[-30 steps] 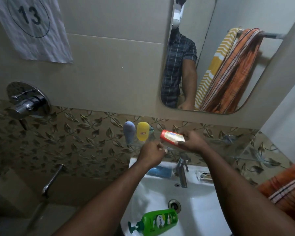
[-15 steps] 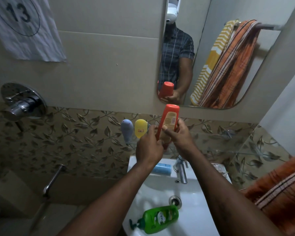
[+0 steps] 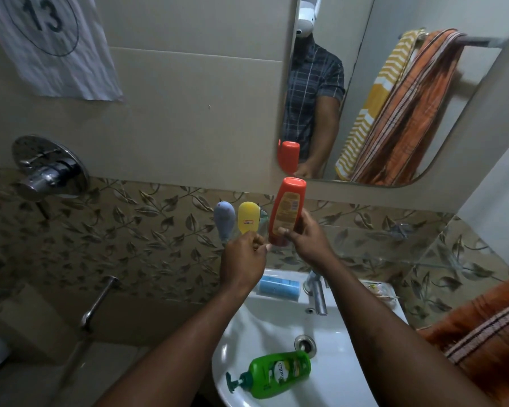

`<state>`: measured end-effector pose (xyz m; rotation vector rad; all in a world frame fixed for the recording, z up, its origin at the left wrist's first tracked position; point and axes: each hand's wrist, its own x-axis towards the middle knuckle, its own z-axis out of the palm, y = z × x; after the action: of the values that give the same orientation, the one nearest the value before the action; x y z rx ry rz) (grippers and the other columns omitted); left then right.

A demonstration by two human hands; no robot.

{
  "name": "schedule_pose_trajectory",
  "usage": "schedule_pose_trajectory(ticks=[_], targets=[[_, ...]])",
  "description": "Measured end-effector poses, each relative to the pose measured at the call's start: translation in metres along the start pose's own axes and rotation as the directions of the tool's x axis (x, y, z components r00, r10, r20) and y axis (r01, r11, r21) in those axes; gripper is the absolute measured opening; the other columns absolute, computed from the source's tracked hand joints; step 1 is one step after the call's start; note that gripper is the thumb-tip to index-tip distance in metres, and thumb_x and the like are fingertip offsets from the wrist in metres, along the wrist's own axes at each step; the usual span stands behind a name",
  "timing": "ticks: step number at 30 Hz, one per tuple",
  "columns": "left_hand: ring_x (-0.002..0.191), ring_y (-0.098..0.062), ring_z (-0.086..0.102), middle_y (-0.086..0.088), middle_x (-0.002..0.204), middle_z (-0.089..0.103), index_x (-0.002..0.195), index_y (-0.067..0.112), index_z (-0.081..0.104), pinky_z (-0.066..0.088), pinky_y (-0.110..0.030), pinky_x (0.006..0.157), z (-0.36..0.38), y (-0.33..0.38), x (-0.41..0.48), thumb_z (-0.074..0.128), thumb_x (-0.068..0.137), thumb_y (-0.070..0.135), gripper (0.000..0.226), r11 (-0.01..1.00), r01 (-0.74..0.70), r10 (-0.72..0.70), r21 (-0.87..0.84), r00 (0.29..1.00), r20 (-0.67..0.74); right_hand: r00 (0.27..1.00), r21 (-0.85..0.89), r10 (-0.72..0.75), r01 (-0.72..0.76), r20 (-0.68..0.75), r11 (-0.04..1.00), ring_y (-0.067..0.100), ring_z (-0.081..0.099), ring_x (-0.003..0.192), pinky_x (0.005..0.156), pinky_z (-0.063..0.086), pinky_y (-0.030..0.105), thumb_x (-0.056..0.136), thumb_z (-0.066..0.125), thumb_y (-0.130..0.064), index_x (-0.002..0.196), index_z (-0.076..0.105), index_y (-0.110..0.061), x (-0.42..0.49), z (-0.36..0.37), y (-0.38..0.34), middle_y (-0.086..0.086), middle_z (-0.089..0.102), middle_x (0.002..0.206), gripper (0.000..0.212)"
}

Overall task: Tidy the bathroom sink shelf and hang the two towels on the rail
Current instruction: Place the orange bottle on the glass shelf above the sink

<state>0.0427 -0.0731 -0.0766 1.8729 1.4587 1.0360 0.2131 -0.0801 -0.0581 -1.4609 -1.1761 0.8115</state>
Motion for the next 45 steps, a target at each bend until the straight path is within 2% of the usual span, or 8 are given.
schedule_pose_trajectory(ticks=[5,8,10,17,25,34,36,45], targets=[[0.076,-0.01,0.067,0.009,0.078,0.072,0.087,0.02,0.071,0.053,-0.026,0.068,0.001,-0.006,0.004,0.079,0.091,0.026,0.01,0.999,0.027,-0.027,-0.017,0.999,0.04,1.0,-0.012,0.023,-0.023,0.014,1.0,0.021,0.067,0.122,0.101,0.057,0.047,0.094,0.074,-0.01,0.135,0.057,-0.023,0.012,0.008,-0.001,0.001,0.072,0.129,0.046],[0.075,-0.008,0.066,0.009,0.077,0.07,0.087,0.02,0.071,0.047,-0.022,0.062,0.002,-0.01,0.003,0.078,0.092,0.025,0.01,0.999,0.034,-0.034,-0.006,0.997,0.067,0.998,0.005,0.05,-0.051,0.039,0.999,0.023,0.065,0.125,0.097,0.057,0.041,0.096,0.072,-0.01,0.139,0.055,-0.022,0.017,0.011,-0.003,0.003,0.07,0.132,0.048],[0.073,-0.007,0.064,0.008,0.076,0.07,0.086,0.019,0.071,0.042,-0.019,0.059,0.002,-0.012,0.001,0.078,0.092,0.024,0.011,1.0,0.031,-0.03,-0.003,0.996,0.078,0.997,0.008,0.062,-0.062,0.049,0.998,0.023,0.065,0.126,0.101,0.056,0.045,0.097,0.071,-0.01,0.141,0.054,-0.02,0.018,0.011,-0.001,0.004,0.069,0.133,0.049],[0.074,-0.009,0.066,0.007,0.077,0.071,0.085,0.02,0.071,0.05,-0.025,0.067,0.002,-0.014,0.003,0.077,0.093,0.027,0.012,1.0,0.023,-0.024,0.005,0.994,0.105,0.994,0.003,0.081,-0.082,0.073,0.997,0.024,0.064,0.125,0.1,0.055,0.041,0.098,0.069,-0.011,0.144,0.05,-0.018,0.018,0.011,0.0,0.006,0.068,0.135,0.05],[0.076,-0.012,0.067,0.008,0.077,0.071,0.083,0.025,0.068,0.054,-0.029,0.069,0.003,-0.012,0.007,0.076,0.093,0.029,0.014,0.999,0.014,-0.018,0.029,0.994,0.109,0.995,0.03,0.099,-0.1,0.025,0.995,0.025,0.067,0.123,0.106,0.055,0.053,0.086,0.083,-0.013,0.142,0.045,-0.017,0.018,0.008,0.009,0.008,0.067,0.134,0.068],[0.076,-0.012,0.067,0.006,0.078,0.072,0.086,0.022,0.07,0.048,-0.024,0.064,0.003,-0.013,0.002,0.077,0.093,0.028,0.011,0.999,-0.001,-0.003,0.037,0.993,0.117,0.997,-0.025,0.079,-0.078,0.013,0.997,0.02,0.068,0.115,0.09,0.058,0.031,0.086,0.083,-0.009,0.143,0.045,-0.016,0.014,0.007,0.008,0.004,0.068,0.127,0.069],[0.077,-0.013,0.067,0.006,0.078,0.072,0.085,0.022,0.07,0.052,-0.027,0.068,0.004,-0.015,0.002,0.077,0.092,0.028,0.011,0.999,0.001,-0.005,0.038,0.994,0.109,0.998,-0.03,0.062,-0.062,-0.002,0.998,0.018,0.069,0.113,0.092,0.059,0.032,0.086,0.083,-0.009,0.142,0.045,-0.016,0.012,0.007,0.01,0.004,0.068,0.125,0.068],[0.077,-0.016,0.068,0.008,0.078,0.073,0.084,0.024,0.074,0.059,-0.035,0.073,0.011,-0.024,-0.004,0.075,0.092,0.033,0.012,0.993,-0.028,0.013,0.111,0.991,0.134,0.972,-0.065,-0.006,-0.009,-0.234,0.998,0.011,0.07,0.101,0.089,0.059,0.028,0.085,0.085,-0.016,0.133,0.053,-0.018,-0.021,0.005,0.023,-0.001,0.071,0.111,0.058]])
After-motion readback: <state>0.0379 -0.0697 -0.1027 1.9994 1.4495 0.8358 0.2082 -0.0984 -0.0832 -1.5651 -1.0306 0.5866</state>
